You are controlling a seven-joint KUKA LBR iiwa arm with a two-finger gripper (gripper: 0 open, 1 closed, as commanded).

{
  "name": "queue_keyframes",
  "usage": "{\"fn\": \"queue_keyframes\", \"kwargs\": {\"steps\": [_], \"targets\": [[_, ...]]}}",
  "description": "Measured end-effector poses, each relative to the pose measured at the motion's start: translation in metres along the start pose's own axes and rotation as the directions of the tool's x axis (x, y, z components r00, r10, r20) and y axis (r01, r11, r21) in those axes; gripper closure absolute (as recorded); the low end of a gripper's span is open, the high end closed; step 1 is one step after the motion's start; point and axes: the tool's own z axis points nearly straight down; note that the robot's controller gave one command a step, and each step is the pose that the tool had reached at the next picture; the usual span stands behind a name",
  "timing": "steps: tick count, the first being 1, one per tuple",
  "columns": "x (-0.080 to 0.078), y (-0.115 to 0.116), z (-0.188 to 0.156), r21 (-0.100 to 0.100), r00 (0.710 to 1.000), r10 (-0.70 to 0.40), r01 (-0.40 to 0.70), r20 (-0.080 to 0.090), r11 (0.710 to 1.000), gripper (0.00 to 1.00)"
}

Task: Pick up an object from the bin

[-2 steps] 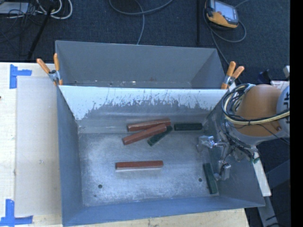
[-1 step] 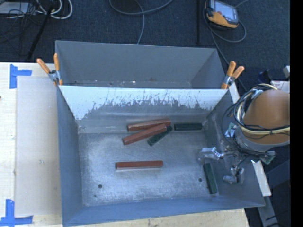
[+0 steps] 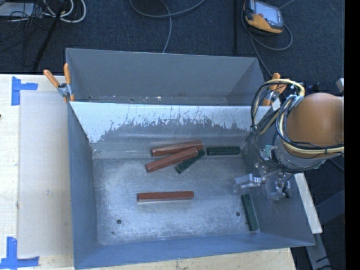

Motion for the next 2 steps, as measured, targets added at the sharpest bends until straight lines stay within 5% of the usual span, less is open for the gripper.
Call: {"fn": "queue_keyframes", "kwargs": {"steps": [1, 2], "targets": [[-0.003, 0.007, 0.043, 0.006, 0.828, -0.561, 0.561, 0.004, 0.828, 0.0], [-0.009, 0.034, 0.042, 0.02, 0.578, -0.816, 0.816, -0.012, 0.578, 0.0]]}}
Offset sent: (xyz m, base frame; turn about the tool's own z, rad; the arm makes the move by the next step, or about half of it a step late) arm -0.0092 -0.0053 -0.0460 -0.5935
